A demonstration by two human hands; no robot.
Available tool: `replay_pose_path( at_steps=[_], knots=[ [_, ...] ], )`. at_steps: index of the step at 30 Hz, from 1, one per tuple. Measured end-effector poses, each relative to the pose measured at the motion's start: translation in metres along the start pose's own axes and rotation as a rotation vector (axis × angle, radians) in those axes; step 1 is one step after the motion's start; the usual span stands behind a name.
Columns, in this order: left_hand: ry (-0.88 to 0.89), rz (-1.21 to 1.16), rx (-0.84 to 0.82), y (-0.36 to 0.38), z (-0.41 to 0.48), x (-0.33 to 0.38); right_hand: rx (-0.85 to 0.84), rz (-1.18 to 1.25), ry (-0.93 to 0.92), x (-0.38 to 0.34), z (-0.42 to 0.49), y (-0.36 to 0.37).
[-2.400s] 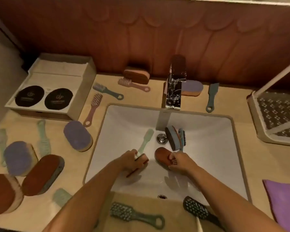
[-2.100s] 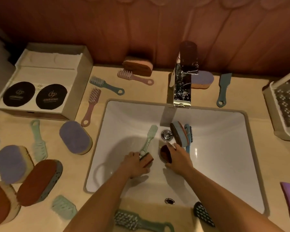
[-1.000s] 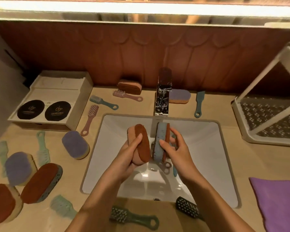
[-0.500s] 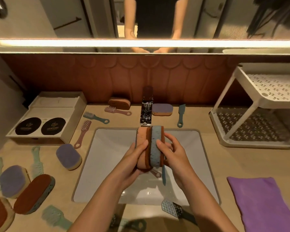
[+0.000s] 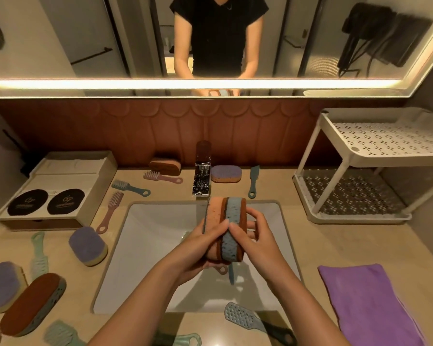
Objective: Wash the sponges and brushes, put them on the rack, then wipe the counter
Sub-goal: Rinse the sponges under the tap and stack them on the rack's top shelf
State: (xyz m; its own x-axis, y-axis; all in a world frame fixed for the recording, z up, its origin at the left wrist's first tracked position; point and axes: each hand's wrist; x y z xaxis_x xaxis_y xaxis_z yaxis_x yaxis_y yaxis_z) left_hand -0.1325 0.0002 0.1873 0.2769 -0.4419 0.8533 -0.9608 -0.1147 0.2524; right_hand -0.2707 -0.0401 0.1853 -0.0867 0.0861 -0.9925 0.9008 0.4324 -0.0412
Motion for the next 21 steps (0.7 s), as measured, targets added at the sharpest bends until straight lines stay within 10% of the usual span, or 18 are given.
replay_pose_path(
  at_steps=[12,21],
  knots=[
    [-0.017,0.836,-0.284,-0.009,-0.011,0.065,-0.361,-0.279,0.034,-0.053,0.009,-0.028],
    [0.241,0.637,-0.059,-0.005,-0.004,0.072,-0.105,-0.118,-0.009,-0.057,0.020,-0.038]
  ],
)
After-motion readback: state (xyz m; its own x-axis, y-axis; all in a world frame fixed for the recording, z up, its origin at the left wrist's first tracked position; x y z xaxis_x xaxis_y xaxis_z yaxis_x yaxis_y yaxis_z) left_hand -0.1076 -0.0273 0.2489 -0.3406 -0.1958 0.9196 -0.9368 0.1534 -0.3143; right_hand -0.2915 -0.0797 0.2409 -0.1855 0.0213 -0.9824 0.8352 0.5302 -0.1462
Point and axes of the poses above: each hand's wrist, its own z-axis towards the middle knuckle, its own y-axis out of the palm, x = y × z, and after that the axes turned 2 degrees about -y, right-handed
